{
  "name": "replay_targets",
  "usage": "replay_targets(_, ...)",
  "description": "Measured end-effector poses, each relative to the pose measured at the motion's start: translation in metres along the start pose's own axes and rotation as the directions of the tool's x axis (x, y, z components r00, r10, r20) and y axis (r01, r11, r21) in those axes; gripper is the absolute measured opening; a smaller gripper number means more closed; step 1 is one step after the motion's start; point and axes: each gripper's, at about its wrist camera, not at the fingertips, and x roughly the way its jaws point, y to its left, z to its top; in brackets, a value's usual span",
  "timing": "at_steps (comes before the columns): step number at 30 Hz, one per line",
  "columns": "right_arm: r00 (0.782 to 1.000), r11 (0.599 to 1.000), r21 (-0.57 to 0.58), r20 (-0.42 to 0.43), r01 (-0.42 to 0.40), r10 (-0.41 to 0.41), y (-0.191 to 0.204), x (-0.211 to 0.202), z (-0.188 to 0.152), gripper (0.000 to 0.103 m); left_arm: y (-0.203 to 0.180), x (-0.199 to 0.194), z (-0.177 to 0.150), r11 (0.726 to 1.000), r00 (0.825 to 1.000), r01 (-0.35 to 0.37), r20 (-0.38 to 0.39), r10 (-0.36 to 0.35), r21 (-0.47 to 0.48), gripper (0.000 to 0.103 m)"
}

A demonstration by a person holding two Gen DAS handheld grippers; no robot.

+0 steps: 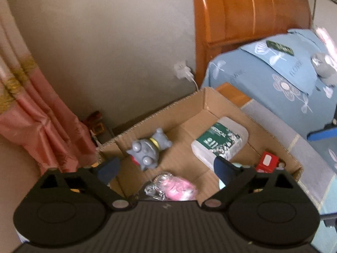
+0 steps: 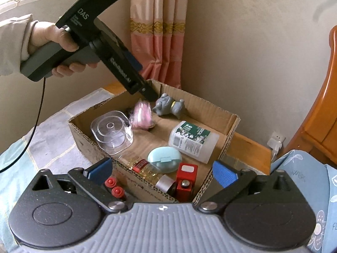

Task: Organize rigid objects
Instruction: 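Carry the keychain and red train into the box and open both tools, then withdraw both tools toward the clear jar and black cube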

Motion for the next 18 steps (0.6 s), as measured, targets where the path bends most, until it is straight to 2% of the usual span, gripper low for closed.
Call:
replay_targets(8,1.000,0.999,0.044,-0.013,0.002,-0.002,0.010,-0.004,-0.012,0.103,-0.016,-0.021,-0.033,0.999,0.998,-0.054,-0.012,0.054,0.002,0.097)
replay_targets(14,1.000,0.996,0.083,-0.023,0.012,-0.010,0.023,-0.010,-0.025,0.103,-0.020,-0.047,-0.057,0.993,0.994,-0.111,0.008,0.112,-0.049,0.097)
replay_targets(18,1.000,0.994,0.103,-0.017,0.026,-0.024,0.037,-0.011,-0.039,0.103,-0.026,-0.065,-0.076,0.982,0.988,-0.147,0.034,0.152,-0.121,0.098)
